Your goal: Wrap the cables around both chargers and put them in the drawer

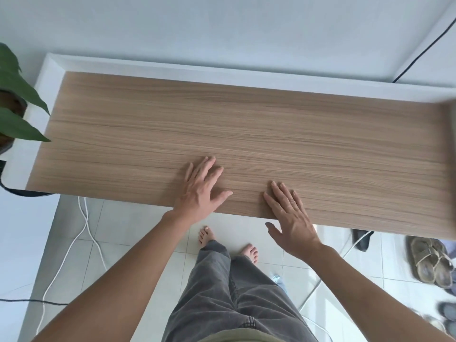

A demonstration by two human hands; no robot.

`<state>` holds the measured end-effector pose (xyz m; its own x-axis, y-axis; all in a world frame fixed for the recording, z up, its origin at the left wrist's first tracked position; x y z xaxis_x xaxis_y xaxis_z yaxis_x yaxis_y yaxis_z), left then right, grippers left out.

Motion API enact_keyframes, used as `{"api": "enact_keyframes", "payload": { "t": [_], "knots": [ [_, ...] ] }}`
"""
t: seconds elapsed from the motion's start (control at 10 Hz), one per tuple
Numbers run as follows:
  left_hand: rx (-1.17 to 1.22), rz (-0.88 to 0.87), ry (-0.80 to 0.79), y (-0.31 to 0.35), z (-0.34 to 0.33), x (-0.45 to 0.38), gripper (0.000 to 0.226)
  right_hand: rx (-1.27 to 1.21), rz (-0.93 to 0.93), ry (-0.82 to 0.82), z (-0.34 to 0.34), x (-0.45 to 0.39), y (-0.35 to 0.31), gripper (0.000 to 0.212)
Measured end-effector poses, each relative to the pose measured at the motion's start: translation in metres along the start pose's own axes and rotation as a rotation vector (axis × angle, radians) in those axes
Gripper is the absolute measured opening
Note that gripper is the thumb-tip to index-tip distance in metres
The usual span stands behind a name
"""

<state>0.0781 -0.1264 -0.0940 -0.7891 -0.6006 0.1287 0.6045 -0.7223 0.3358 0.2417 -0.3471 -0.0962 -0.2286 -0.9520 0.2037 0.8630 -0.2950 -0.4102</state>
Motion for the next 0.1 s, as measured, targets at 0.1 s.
{"api": "enact_keyframes", "payload": {
  "t": [0.1],
  "knots": [
    [0.079,0.110,0.049,-0.0046,0.0026,-0.0327,0.070,-0.170,-0.026,-0.020,0.0138,-0.0027,-0.0035,0.063]
  ]
}}
Point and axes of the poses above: each hand's wrist, its own x-axis away from the middle knuckle, its own z-axis out of the back of the hand, y = z × x, the point moved 3 cm from there along -x, towards the middle knuckle, and after that the axes turned 4 degrees about z, right-handed, at the moved point
